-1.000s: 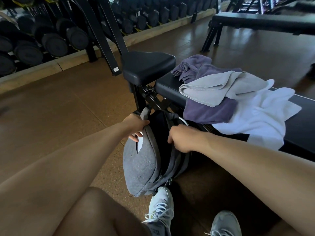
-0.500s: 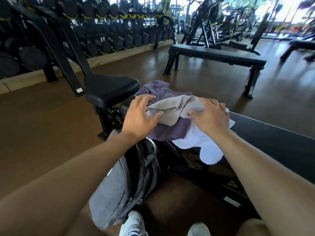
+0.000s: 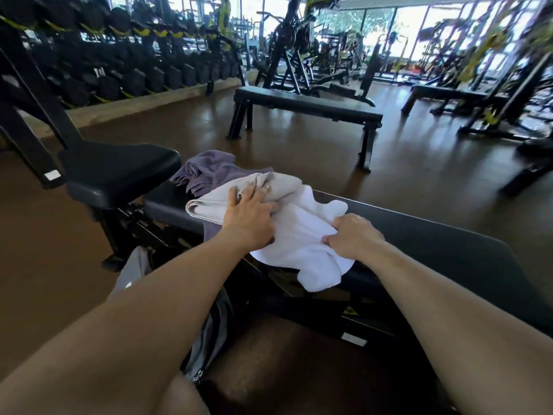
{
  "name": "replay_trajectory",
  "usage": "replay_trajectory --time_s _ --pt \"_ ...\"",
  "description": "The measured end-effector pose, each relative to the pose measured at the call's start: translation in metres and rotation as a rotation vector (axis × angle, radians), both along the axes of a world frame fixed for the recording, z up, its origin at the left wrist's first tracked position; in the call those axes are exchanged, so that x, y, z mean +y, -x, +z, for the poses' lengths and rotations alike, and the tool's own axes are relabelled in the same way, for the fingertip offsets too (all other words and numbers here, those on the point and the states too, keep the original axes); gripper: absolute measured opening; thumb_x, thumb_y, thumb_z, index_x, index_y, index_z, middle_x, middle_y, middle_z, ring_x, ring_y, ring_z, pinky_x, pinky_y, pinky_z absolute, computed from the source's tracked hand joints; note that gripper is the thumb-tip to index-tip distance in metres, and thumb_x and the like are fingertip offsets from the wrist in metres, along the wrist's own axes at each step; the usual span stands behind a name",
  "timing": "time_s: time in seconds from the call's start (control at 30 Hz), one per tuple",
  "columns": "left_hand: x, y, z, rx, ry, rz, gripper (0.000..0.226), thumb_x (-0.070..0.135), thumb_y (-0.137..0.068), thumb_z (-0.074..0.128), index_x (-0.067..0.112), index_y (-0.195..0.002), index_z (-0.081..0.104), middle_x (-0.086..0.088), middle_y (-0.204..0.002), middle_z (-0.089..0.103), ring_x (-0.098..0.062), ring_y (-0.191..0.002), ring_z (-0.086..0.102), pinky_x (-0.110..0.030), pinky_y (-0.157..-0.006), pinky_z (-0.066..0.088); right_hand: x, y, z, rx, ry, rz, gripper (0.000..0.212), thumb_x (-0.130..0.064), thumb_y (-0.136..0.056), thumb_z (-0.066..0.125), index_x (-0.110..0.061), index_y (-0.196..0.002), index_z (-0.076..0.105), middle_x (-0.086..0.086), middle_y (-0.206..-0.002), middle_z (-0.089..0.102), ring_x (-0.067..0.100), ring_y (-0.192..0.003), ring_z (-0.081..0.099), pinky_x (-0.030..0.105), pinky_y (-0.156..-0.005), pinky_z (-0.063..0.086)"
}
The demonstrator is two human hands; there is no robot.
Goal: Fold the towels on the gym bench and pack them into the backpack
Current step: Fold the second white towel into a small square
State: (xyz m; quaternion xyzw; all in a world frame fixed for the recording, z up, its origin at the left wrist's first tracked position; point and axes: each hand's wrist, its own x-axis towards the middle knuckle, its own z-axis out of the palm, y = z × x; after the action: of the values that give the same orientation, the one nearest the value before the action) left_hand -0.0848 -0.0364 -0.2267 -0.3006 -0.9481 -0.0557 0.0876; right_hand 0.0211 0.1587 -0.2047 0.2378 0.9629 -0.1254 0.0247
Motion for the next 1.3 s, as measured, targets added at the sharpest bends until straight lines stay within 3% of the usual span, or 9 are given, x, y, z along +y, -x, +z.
replay_trajectory --time_s 0.2,0.37,0.57,0.77,0.9,0.97,1.1,1.2,1.3 --pt "0.026 0.006 0.008 0.026 -0.175 0.165 0.050 0.022 -0.094 0.046 0.032 -0.142 0.051 0.001 -0.165 0.023 -0.024 -0.155 0.010 -0.054 -0.121 0.014 0.038 -0.014 0.004 -0.081 -0.107 -0.055 0.039 -0.034 -0.095 0.056 -0.016 -0.129 0.058 0.006 -0.135 0.054 0.031 -0.124 0.051 0.040 -0.089 0.045" --pt "0.025 0.016 0.006 0.075 -0.181 0.239 0.055 0.005 -0.097 0.045 0.020 -0.150 0.041 -0.005 -0.165 0.020 -0.034 -0.155 0.010 -0.056 -0.119 0.023 0.075 -0.039 0.009 -0.080 -0.122 -0.133 0.040 -0.023 -0.095 0.049 -0.021 -0.136 0.051 0.006 -0.141 0.049 0.032 -0.127 0.048 0.042 -0.091 0.045" --pt "0.012 0.027 0.005 0.089 -0.166 0.267 0.063 -0.003 -0.099 0.039 0.019 -0.157 0.030 -0.004 -0.169 0.012 -0.039 -0.155 0.005 -0.053 -0.119 0.028 0.117 -0.061 0.011 -0.119 -0.196 -0.191 0.037 -0.017 -0.095 0.044 -0.023 -0.130 0.052 0.005 -0.138 0.053 0.031 -0.122 0.051 0.040 -0.087 0.044" --pt "0.003 0.029 0.010 0.038 -0.199 0.287 0.060 -0.001 -0.096 0.043 0.016 -0.154 0.036 -0.007 -0.167 0.020 -0.038 -0.154 0.014 -0.056 -0.120 0.027 0.157 -0.080 0.006 -0.107 -0.232 -0.212 0.027 -0.019 -0.095 0.046 -0.023 -0.120 0.056 0.006 -0.131 0.057 0.031 -0.114 0.056 0.044 -0.094 0.050" --pt "0.004 0.028 0.012 0.029 -0.102 0.333 0.051 0.009 -0.097 0.043 0.018 -0.146 0.049 -0.005 -0.162 0.031 -0.036 -0.149 0.026 -0.056 -0.116 0.032 0.182 -0.098 0.009 -0.138 -0.302 -0.272 0.025 -0.015 -0.091 0.044 -0.024 -0.110 0.057 0.003 -0.120 0.061 0.028 -0.105 0.059 0.038 -0.085 0.049" --pt "0.009 0.024 0.014 0.044 -0.021 0.347 0.047 0.021 -0.095 0.043 0.020 -0.140 0.055 -0.002 -0.157 0.039 -0.030 -0.149 0.028 -0.057 -0.116 0.027 0.195 -0.109 0.010 -0.150 -0.323 -0.299 0.023 -0.013 -0.089 0.046 -0.026 -0.104 0.058 -0.001 -0.109 0.060 0.025 -0.098 0.059 0.038 -0.082 0.048" --pt "0.024 0.016 0.019 0.118 -0.032 0.352 0.053 0.039 -0.095 0.038 0.012 -0.133 0.063 -0.003 -0.155 0.045 -0.028 -0.154 0.017 -0.061 -0.122 -0.004 0.215 -0.124 0.003 -0.125 -0.378 -0.323 0.025 -0.017 -0.088 0.055 -0.028 -0.108 0.063 -0.002 -0.108 0.061 0.025 -0.100 0.060 0.038 -0.078 0.047" --pt "0.038 0.010 0.021 0.294 -0.212 0.160 0.046 0.036 -0.091 0.051 0.009 -0.126 0.064 -0.008 -0.150 0.051 -0.032 -0.153 0.022 -0.054 -0.123 -0.008 0.214 -0.124 0.003 -0.096 -0.349 -0.349 0.030 -0.017 -0.087 0.056 -0.028 -0.114 0.063 0.002 -0.121 0.060 0.029 -0.114 0.056 0.041 -0.090 0.045" --pt "0.061 0.001 0.015 0.301 -0.298 -0.289 0.038 0.028 -0.086 0.069 0.014 -0.121 0.065 -0.006 -0.141 0.059 -0.028 -0.144 0.040 -0.045 -0.123 0.025 0.207 -0.117 0.011 0.002 -0.225 -0.341 0.038 -0.021 -0.088 0.061 -0.028 -0.125 0.057 0.006 -0.134 0.054 0.032 -0.126 0.048 0.044 -0.101 0.041"
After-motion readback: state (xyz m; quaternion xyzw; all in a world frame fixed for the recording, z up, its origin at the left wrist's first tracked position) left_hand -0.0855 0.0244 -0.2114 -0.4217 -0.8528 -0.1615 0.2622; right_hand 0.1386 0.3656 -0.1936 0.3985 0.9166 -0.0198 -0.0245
